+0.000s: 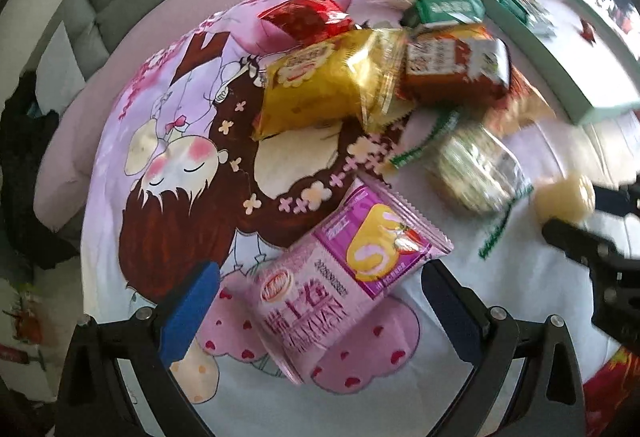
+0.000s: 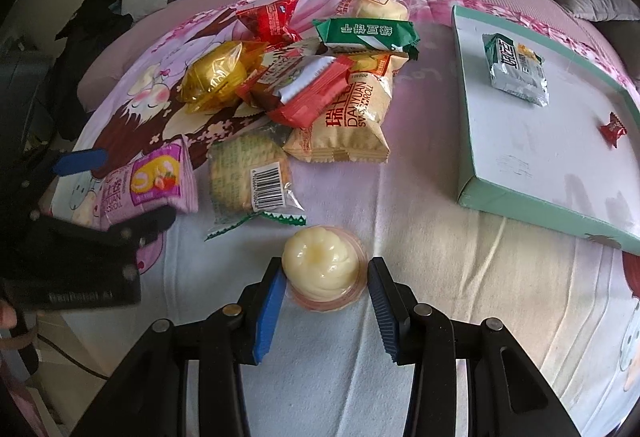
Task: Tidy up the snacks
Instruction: 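Grasp the yellow jelly cup with the right gripper while the left grasps the pink Swiss roll bag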
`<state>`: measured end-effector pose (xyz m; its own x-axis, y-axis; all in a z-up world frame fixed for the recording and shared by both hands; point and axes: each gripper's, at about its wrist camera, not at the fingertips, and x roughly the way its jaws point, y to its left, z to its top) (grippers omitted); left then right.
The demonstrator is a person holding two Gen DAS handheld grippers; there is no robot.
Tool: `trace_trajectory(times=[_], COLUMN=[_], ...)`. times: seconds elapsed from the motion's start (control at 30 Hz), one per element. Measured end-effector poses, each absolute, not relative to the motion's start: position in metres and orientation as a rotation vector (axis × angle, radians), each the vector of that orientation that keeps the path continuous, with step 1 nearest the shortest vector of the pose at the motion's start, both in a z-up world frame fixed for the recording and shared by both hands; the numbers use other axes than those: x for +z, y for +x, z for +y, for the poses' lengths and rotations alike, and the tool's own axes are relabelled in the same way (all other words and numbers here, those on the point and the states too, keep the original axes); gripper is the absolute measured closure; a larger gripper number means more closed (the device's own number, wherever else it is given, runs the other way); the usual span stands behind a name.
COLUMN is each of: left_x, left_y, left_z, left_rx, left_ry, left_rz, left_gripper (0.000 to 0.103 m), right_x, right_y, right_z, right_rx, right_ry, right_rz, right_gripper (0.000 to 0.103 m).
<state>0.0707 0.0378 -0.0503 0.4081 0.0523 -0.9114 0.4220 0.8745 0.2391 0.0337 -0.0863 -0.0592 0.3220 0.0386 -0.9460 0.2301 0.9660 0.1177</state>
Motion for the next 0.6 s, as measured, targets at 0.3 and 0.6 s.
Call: trace_trajectory(times=[0.3, 0.6], left_x=[-0.054, -0.06], left_y=[0.094, 0.093], left_z=[0.045, 0.065], left_rx=[-0.209, -0.203], left_ry=[0.37, 0.151], left_rz=[1.167, 1.236], left_gripper=[0.002, 0.049], right_x=[-0.059, -0.057], right_y=[0.034, 0.032], right_z=[-0.088, -0.088], right_rx=[-0.126, -0.119], right_ry=[0.267, 0.268], right_rz=[1.238, 1.222], right_gripper=[0.058, 0.059])
